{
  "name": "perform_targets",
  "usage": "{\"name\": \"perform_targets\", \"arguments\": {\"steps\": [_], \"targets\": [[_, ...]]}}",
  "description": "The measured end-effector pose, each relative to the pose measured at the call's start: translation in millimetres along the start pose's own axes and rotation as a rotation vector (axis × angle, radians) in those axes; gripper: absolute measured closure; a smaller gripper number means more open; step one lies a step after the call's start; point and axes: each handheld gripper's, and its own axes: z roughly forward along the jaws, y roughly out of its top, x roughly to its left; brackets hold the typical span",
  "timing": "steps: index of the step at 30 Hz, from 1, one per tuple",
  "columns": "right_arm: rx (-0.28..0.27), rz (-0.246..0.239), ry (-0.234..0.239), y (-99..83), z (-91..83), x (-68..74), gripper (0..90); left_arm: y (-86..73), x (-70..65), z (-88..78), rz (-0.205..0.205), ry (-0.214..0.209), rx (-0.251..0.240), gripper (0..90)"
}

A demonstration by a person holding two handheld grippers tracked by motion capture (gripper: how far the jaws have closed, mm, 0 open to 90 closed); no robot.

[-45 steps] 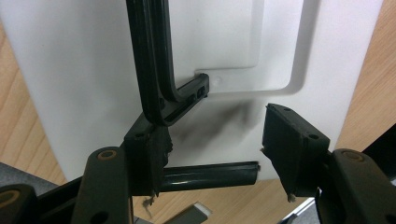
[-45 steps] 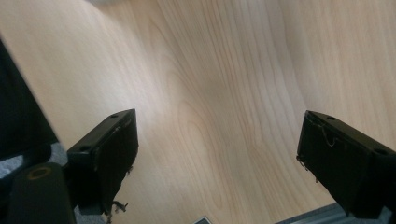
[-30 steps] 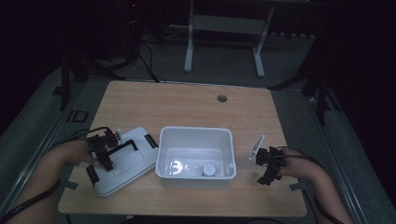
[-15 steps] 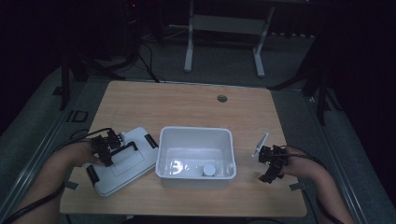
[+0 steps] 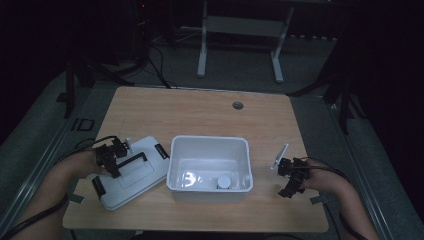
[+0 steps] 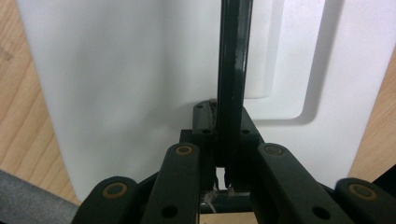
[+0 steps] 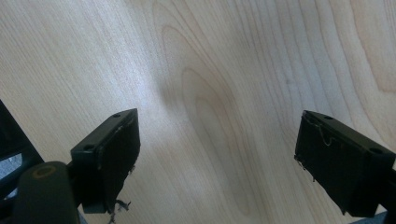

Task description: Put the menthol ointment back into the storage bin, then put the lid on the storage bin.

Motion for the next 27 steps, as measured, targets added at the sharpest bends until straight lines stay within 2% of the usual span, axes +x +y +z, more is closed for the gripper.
{"name": "perform_targets", "arguments": {"steps": [6,8,14,19,22,27], "targets": [[0.008,0.004,0.002,1.4,-1.0,1.1,13.7,-7.2,0.2,-14.6,0.016,-0.008,-0.012,83.7],[0.007,0.003,0.004,2.0,-1.4,1.3,13.8,-8.4,-0.2,-18.0,0.016,0.002,-0.014,83.7],[0.004,-0.003,-0.003,6.0,-5.2,1.8,13.8,-18.6,-3.8,-39.6,0.030,-0.007,-0.017,83.7],[0.003,-0.005,-0.004,6.6,-6.1,1.9,13.8,-24.8,-6.5,-51.1,0.033,0.005,-0.014,83.7],[0.001,-0.004,-0.002,6.4,-6.1,2.2,13.7,-28.3,-7.9,-59.1,0.032,0.004,-0.033,83.7],[0.008,-0.008,-0.003,5.8,-5.1,1.7,13.8,-33.3,-11.2,-79.2,0.042,0.022,-0.045,83.7]]}}
